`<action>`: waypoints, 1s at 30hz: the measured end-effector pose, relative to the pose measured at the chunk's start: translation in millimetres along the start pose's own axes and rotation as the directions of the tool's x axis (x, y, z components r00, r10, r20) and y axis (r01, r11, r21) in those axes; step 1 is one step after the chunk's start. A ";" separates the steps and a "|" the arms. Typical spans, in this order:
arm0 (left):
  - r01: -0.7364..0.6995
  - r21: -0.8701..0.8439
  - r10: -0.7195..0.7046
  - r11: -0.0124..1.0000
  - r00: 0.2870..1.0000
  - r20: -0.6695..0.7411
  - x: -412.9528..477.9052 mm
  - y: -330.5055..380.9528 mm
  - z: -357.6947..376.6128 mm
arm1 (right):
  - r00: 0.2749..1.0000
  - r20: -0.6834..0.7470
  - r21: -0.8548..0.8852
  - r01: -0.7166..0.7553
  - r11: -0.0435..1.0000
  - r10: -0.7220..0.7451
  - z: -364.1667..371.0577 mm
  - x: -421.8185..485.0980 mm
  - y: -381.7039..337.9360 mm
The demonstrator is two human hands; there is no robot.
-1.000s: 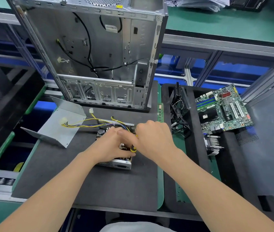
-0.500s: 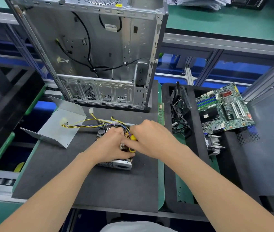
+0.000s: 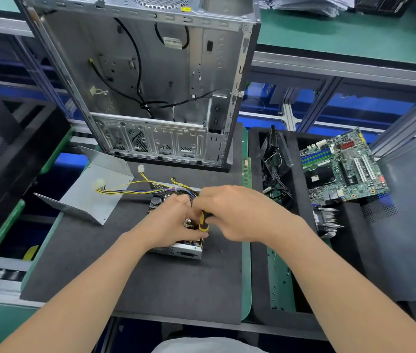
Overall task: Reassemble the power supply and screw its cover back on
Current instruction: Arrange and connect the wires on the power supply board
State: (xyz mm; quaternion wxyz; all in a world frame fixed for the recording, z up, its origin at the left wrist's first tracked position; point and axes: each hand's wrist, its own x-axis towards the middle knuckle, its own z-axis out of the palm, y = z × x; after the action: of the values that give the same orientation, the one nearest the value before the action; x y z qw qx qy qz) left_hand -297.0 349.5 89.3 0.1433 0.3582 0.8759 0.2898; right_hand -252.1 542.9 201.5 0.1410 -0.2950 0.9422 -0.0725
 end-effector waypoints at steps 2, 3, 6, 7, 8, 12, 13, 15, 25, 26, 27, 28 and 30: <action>0.026 0.012 -0.026 1.000 1.000 0.012 -0.6 1.8 -1.6 | 0.999 0.032 0.010 -0.031 0.999 0.031 0.4 3.1 -1.2; 0.042 0.011 -0.042 0.999 0.999 0.021 -1.0 3.4 -1.9 | 0.998 0.014 0.006 -0.054 0.999 0.054 1.5 5.0 -2.9; 0.058 0.006 -0.058 0.998 0.998 0.033 -1.9 7.4 -4.5 | 0.995 -0.004 -0.007 -0.103 0.995 0.103 4.5 10.2 -6.6; 0.061 0.002 -0.061 0.998 0.998 0.035 -1.7 8.3 -5.2 | 0.992 -0.007 0.006 -0.125 0.992 0.125 4.1 11.3 -6.8; 0.062 -0.001 -0.062 0.998 0.997 0.038 -2.0 9.2 -5.8 | 0.990 -0.010 0.015 -0.140 0.990 0.140 3.3 12.1 -7.3; 0.044 -0.024 -0.043 0.999 0.999 0.031 -3.0 8.9 -4.6 | 0.985 -0.060 0.025 -0.163 0.986 0.164 1.9 12.2 -11.3; 0.038 -0.028 -0.037 0.999 0.999 0.025 -3.2 8.0 -3.8 | 0.982 -0.073 0.032 -0.172 0.985 0.174 2.0 11.6 -11.4; 0.023 -0.019 -0.023 1.000 1.000 0.011 -3.5 6.8 -1.9 | 0.976 -0.089 0.044 -0.196 0.980 0.199 3.5 10.5 -10.8; 0.061 0.012 -0.061 0.998 0.998 0.024 -5.9 3.6 -1.2 | 0.963 -0.167 0.327 -0.146 0.933 0.209 19.1 11.0 -3.9; 0.063 0.015 -0.063 0.998 0.998 0.013 -6.9 4.8 -2.3 | 0.954 -0.182 0.401 -0.148 0.904 0.237 23.3 9.6 -2.3; 0.051 -0.006 -0.051 0.999 0.999 -0.010 -8.6 5.4 -4.4 | 0.943 -0.199 0.452 -0.153 0.879 0.267 27.4 9.1 -1.0; 0.063 -0.067 -0.066 0.996 0.997 -0.037 -11.1 8.2 -7.6 | 0.928 -0.224 0.477 -0.162 0.864 0.298 31.0 8.6 0.7; 0.102 -0.270 -0.139 0.958 0.983 -0.122 -15.0 11.7 -14.5 | 0.887 -0.277 0.533 -0.177 0.827 0.368 34.1 9.3 5.7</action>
State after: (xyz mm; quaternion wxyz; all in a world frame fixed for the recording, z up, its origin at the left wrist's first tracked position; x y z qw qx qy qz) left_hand -286.7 339.7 108.6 0.1450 0.2609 0.8579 0.4182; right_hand -252.0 540.3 165.8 0.0413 -0.0900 0.9340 -0.3434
